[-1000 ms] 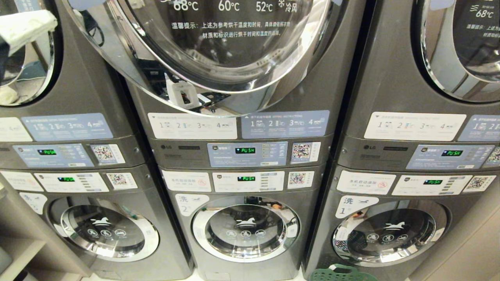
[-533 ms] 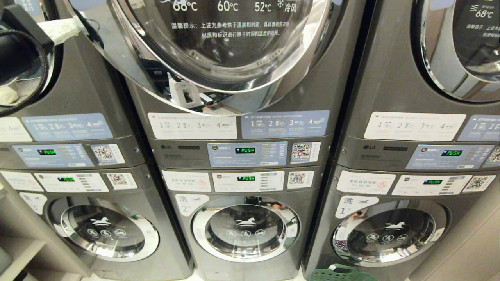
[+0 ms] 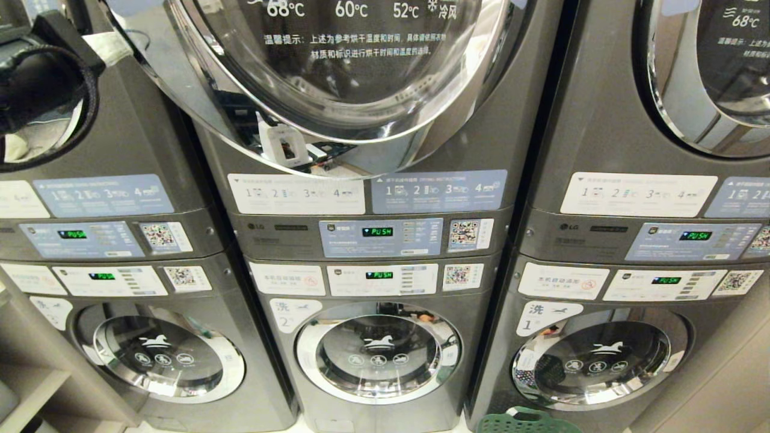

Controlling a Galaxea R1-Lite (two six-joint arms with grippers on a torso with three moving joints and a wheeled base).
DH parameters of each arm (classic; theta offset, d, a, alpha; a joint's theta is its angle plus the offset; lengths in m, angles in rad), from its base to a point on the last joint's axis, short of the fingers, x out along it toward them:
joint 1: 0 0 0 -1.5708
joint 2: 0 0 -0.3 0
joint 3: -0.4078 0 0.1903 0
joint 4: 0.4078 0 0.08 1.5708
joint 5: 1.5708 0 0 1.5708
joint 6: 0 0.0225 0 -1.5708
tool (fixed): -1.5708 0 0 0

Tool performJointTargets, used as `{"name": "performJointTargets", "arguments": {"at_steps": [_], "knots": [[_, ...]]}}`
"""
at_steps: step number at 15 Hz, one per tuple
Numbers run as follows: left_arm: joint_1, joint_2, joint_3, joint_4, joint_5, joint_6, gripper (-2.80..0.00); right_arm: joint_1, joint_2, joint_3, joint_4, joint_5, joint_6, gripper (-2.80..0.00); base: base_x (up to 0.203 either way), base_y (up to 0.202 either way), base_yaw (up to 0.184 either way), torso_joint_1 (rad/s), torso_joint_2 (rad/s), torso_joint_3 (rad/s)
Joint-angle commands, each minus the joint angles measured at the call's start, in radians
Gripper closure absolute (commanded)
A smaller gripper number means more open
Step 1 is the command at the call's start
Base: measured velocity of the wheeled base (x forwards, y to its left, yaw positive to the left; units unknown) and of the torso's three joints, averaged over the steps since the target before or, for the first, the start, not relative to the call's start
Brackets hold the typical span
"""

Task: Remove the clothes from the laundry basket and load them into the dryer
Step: Open the dryer

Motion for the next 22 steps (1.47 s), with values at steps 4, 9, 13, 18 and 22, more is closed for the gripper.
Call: {"name": "performJointTargets", "arguments": {"at_steps": [4,9,13,18,22], "knots": [[-0.054,-0.021,-0.005,-0.002,-0.049,-0.003,0.0,0.0,0.002,-0.001,0.0,0.0,0.0,0.0,0.0,0.0,0.0,0.0,0.0,0.0],[-0.105,-0.207,0.132,0.008,-0.062,-0.003,0.0,0.0,0.002,0.001,0.0,0.0,-0.002,0.0,0.0,0.0,0.0,0.0,0.0,0.0],[-0.273,-0.366,0.248,0.012,-0.074,-0.003,0.0,0.0,0.002,0.0,0.0,0.0,-0.002,0.0,0.0,0.0,0.0,0.0,0.0,0.0],[-0.468,-0.464,0.328,0.086,-0.052,0.06,0.0,0.0,0.002,0.001,0.0,0.0,0.001,0.0,0.0,0.0,0.0,0.0,0.0,0.0],[-0.536,-0.37,0.315,0.088,-0.067,0.131,0.0,0.0,0.002,0.001,0.0,0.0,0.001,0.0,0.0,0.0,0.0,0.0,0.0,0.0]]}}
